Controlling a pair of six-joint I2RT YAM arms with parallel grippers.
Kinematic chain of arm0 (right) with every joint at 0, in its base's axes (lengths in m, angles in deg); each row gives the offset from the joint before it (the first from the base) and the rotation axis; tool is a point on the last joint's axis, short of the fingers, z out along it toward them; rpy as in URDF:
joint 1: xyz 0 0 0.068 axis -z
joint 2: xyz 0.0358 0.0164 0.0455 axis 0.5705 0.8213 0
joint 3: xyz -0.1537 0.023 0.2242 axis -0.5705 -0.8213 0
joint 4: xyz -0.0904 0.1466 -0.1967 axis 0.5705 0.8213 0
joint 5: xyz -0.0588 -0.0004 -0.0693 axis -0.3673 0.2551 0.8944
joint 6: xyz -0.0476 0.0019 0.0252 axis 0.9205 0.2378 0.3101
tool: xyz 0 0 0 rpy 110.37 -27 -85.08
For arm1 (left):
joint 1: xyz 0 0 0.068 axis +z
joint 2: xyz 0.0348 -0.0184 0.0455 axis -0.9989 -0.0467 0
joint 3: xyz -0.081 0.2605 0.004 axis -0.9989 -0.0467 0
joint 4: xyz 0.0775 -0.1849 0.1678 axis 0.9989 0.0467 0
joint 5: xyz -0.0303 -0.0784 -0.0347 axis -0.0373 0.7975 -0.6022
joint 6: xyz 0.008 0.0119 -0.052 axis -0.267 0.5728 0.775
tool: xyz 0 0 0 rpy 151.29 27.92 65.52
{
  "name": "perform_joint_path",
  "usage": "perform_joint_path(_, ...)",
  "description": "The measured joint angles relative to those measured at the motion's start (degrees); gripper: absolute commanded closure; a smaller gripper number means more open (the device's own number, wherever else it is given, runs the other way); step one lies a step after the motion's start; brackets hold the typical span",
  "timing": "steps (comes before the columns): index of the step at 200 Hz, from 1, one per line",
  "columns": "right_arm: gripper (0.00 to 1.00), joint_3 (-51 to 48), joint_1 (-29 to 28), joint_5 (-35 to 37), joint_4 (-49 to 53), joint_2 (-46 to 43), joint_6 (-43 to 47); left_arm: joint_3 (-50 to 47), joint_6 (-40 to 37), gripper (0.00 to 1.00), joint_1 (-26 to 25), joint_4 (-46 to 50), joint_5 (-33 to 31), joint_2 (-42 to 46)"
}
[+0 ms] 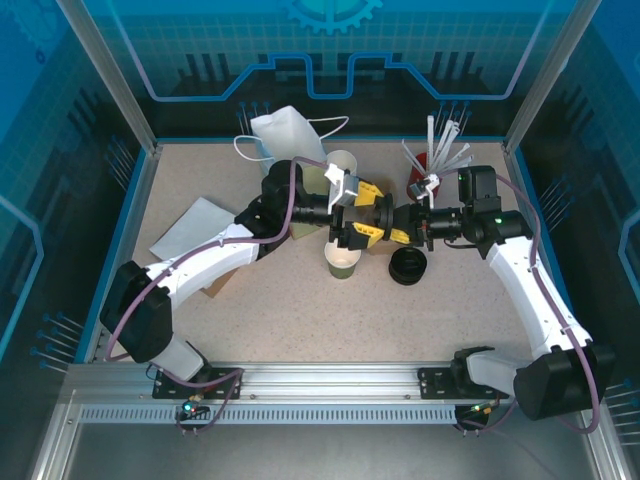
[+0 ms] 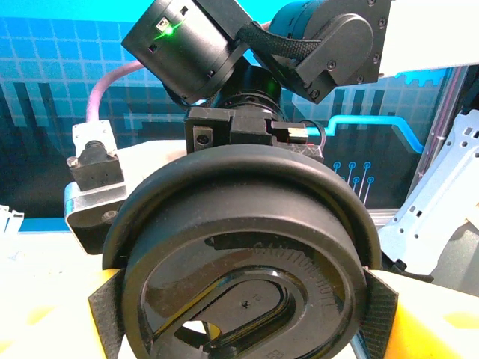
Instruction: Pack the takeout coffee
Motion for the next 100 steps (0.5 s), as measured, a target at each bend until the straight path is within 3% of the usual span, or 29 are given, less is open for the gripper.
perform_joint_path(32,0.82,0.0,-0.1,0.1,0.0,0.0,0.0,0.1,-1.0,0.17,0.0,0.8,-0.5,0.0)
perform_joint_path(100,0.79,0.0,-0.4,0.8,0.4,0.3,0.0,0.1,-2.4,0.25,-0.3,2.0,-1.4,0.0)
